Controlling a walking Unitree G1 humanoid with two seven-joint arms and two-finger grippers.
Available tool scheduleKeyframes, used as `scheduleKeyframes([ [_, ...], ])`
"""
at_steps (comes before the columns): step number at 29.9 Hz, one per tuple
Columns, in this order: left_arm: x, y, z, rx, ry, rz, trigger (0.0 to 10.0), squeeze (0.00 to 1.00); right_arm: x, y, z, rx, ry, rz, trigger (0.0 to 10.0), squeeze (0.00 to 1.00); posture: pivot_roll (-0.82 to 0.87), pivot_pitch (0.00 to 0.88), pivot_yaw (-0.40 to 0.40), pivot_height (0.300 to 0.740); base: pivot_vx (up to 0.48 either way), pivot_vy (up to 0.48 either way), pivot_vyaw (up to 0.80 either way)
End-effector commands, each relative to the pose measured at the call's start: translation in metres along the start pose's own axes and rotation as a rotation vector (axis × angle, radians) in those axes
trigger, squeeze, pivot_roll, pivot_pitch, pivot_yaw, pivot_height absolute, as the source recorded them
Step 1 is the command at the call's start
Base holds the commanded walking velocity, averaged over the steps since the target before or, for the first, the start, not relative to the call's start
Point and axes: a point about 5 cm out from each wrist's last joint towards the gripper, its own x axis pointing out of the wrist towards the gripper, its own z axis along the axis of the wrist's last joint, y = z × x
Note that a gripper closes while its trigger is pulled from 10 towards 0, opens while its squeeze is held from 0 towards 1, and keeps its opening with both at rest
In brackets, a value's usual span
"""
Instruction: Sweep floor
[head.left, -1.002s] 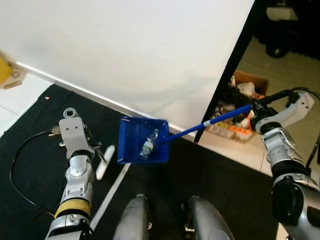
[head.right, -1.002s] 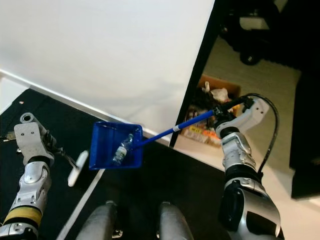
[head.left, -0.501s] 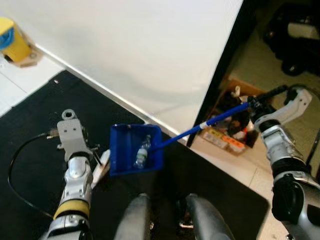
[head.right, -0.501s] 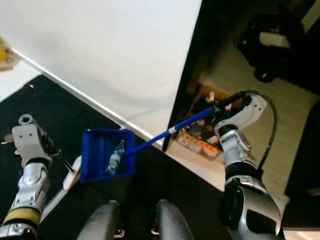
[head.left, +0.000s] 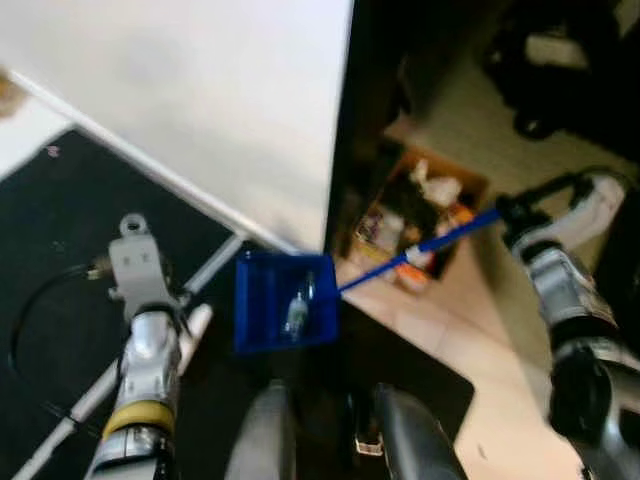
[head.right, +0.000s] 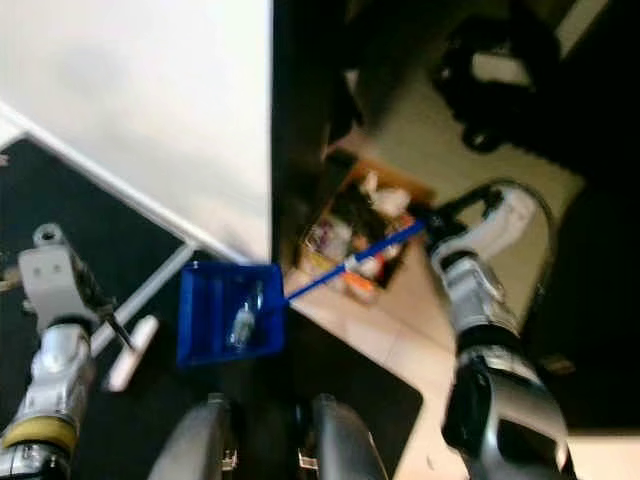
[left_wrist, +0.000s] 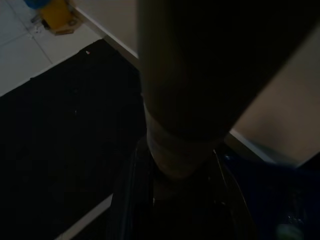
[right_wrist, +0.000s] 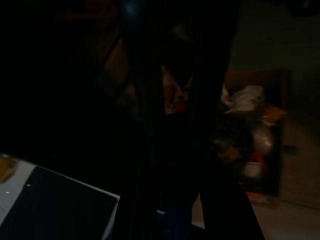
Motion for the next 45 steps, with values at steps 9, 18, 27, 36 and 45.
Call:
scheduleKeyframes([
  [9, -0.002, 0.001, -0.009, 0.000, 0.036, 0.009, 10.0, 0.00, 0.003, 0.001, 0.018, 0.037, -0.112, -0.025, 10.0, 0.00, 0.05, 0.126, -0.056, 0.740, 0.000, -0.480, 0.00],
  [18, -0.001, 0.005, -0.009, -0.015, 0.051, 0.029, 10.0, 0.00, 0.005, 0.006, 0.017, 0.038, -0.112, -0.013, 10.0, 0.00, 0.05, 0.121, -0.054, 0.740, 0.000, -0.427, 0.00],
  [27, -0.003, 0.005, -0.015, -0.022, 0.073, 0.030, 10.0, 0.00, 0.010, 0.008, 0.037, 0.044, -0.153, -0.023, 10.0, 0.00, 0.06, 0.124, -0.058, 0.740, 0.000, 0.000, 0.00],
  [36, -0.006, 0.006, -0.017, 0.001, 0.070, 0.022, 10.0, 0.00, 0.012, 0.006, 0.082, 0.044, -0.299, -0.081, 10.0, 0.00, 0.06, 0.123, -0.058, 0.740, 0.000, 0.000, 0.00],
  [45, -0.006, 0.007, -0.015, -0.009, 0.058, 0.014, 10.0, 0.00, 0.004, -0.001, 0.129, -0.081, -0.464, -0.236, 10.0, 0.00, 0.06, 0.124, -0.060, 0.740, 0.000, 0.000, 0.00],
])
